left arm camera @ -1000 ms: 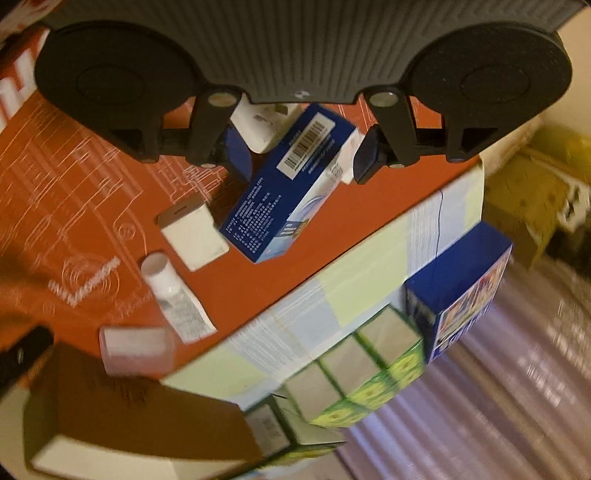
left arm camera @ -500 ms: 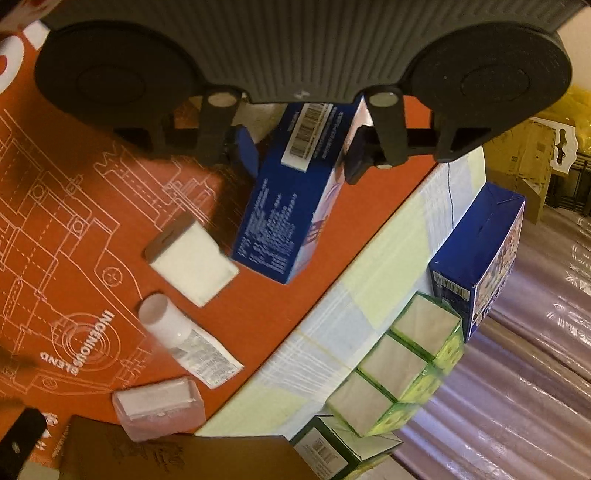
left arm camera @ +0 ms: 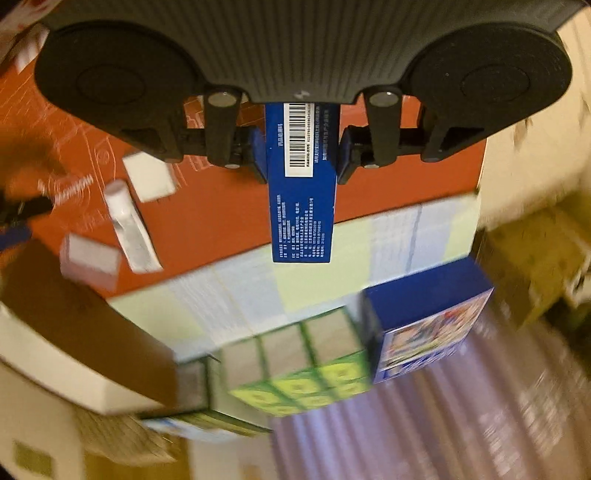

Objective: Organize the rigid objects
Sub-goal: 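Grasp the blue medicine box with the left tool while the right tool grasps the white charger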

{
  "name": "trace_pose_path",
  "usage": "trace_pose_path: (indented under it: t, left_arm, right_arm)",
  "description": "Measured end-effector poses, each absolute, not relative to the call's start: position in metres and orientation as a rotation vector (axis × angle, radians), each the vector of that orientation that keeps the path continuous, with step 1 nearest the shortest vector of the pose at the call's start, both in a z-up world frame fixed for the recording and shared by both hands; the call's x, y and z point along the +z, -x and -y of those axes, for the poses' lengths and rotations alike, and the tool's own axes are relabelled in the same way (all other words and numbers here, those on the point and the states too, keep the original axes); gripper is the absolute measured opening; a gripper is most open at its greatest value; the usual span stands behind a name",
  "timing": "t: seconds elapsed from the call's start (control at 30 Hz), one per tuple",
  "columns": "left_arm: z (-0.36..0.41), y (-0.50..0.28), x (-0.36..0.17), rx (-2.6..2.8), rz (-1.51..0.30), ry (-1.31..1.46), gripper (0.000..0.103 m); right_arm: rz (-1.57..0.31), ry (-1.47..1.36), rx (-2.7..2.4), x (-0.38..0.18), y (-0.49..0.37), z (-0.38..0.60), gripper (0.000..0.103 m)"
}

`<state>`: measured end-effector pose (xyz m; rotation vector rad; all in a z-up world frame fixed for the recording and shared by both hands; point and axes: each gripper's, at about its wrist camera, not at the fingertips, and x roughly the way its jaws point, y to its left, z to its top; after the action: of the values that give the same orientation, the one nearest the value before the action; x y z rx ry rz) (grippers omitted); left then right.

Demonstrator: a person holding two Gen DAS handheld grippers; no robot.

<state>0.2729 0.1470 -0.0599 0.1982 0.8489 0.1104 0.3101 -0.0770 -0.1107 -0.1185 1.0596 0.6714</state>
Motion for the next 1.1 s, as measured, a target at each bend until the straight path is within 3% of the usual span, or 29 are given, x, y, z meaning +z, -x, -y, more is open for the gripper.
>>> trace_pose_path:
  t: [0.6, 1.1]
  left_arm:
    - [-0.221, -0.228, -0.085, 0.388, -0.984, 0.059, 0.035]
    - [-0.224, -0.230, -0.105, 0.379, -1.028, 0.119, 0.035]
  right_arm:
    - [-1.046, 0.207, 0.891, -0.136, -0.298, -0.024, 0.062]
    - [-1.055, 0.315, 0.777, -0.167, -0.298, -0.058, 0.046]
